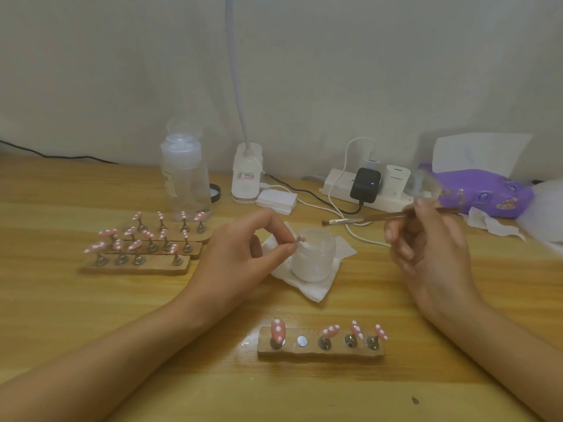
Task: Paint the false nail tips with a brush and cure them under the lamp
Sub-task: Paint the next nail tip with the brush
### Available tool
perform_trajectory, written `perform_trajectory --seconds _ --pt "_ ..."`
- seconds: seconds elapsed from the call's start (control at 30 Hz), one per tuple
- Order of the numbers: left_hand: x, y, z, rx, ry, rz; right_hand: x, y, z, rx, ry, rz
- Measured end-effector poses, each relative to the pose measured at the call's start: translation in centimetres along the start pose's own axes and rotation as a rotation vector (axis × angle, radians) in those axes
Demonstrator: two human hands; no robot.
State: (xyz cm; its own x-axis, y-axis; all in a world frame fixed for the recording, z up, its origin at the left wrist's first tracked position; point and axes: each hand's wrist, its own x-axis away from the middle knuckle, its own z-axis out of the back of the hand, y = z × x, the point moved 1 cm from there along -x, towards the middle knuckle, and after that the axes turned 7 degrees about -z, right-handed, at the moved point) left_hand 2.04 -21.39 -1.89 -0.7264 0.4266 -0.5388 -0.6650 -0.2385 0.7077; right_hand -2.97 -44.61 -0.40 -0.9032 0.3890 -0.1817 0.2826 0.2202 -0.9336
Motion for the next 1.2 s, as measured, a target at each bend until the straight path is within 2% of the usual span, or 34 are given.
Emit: perform_trajectory --seconds 0.4,0.53,0.73,0.87,1.0,1.13,1.2 --pt "-0.02 0.02 -0.04 -0.061 0.021 -0.074 -0.12 0.67 -0.56 0.088 -0.1 -0.103" --pt "-0.02 0.06 0.0 -0.081 0.017 -0.085 -0.36 0.85 -0.11 0.048 -0.062 -0.121" --pt "-0.06 0.13 -0.01 -0.121 0.012 -0.089 -0.18 0.82 -0.5 0.088 -0.145 -0.094" --pt "-0.05 0.14 -0.03 -0.128 0.01 -0.097 -0.34 0.9 -0.16 0.044 -0.091 -0.101" --pt "-0.03 0.07 0.0 -0.127 0.012 -0.102 -0.19 0.83 -0.52 0.082 -0.156 -0.078" --pt "-0.06 -0.03 -0.06 -0.134 0.016 -0.096 -0.35 0.83 -0.14 0.057 -0.099 -0.106" --pt "-0.06 -0.03 -0.06 -0.137 0.018 -0.098 -0.24 0.71 -0.27 0.048 -0.123 -0.095"
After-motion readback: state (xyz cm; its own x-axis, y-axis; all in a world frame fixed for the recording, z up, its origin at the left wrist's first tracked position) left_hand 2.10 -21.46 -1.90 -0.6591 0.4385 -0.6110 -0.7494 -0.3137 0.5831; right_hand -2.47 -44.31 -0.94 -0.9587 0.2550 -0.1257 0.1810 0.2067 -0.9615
